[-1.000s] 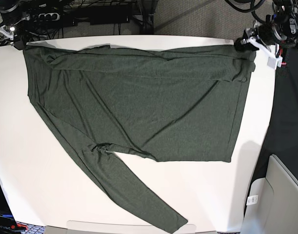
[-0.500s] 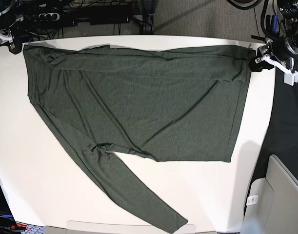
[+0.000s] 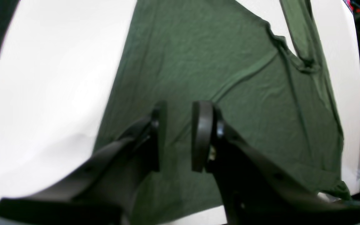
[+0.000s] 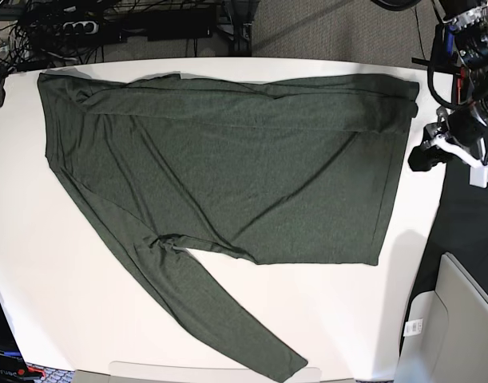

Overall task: Fold the T-shirt properly
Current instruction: 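Move both grippers along the shirt's side edges toward the hem, then grasp the shirt's side edges near the hem with both grippers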

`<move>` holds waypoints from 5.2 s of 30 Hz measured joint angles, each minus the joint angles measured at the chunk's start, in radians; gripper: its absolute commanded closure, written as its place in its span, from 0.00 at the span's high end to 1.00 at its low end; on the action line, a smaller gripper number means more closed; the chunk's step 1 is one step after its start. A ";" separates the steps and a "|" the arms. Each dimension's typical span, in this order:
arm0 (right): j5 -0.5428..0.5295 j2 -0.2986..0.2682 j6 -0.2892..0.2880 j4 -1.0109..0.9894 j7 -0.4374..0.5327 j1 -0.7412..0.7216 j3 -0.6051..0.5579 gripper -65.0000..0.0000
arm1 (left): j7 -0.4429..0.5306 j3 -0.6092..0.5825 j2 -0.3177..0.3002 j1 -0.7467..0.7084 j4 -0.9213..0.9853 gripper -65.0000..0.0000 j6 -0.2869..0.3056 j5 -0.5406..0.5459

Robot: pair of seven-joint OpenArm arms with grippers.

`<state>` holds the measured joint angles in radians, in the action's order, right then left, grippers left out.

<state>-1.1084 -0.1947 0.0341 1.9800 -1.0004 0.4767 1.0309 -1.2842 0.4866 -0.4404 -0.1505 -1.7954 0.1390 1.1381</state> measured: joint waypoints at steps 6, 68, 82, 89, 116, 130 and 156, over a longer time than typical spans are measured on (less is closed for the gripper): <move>0.093 -0.051 0.002 -0.001 0.009 -0.126 -0.070 0.32 | 0.000 -0.097 0.034 0.144 0.122 0.22 -0.003 -0.146; 0.533 -0.051 -0.002 -0.378 0.120 -0.616 -0.608 0.32 | 0.968 -0.591 0.082 0.710 1.191 0.39 0.003 -0.414; 0.530 -0.051 -0.002 -0.378 0.121 -0.619 -0.608 0.32 | 0.980 -0.668 0.080 0.701 1.179 0.39 -0.003 -0.415; 0.530 -0.051 -0.002 -0.378 0.119 -0.621 -0.608 0.32 | 0.915 -0.668 0.084 0.646 1.068 0.39 0.000 -0.413; 0.599 -0.055 0.005 -0.505 0.158 -0.764 -0.631 0.32 | 0.712 -0.663 0.058 0.502 0.761 0.00 -0.005 -0.414; 0.912 -0.035 -0.008 -0.771 0.185 -0.984 -0.936 0.33 | 0.710 -0.664 0.029 0.452 0.656 0.00 0.001 -0.413; 0.915 -0.085 -0.008 -0.954 0.239 -0.958 -1.090 0.67 | 0.709 -0.663 0.024 0.435 0.652 0.00 -0.004 -0.417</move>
<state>-0.1936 -0.2794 0.0261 1.0260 -0.7616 -0.4808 -0.0593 -0.5755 -0.1768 -0.4164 0.2844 -1.1435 0.1352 0.7212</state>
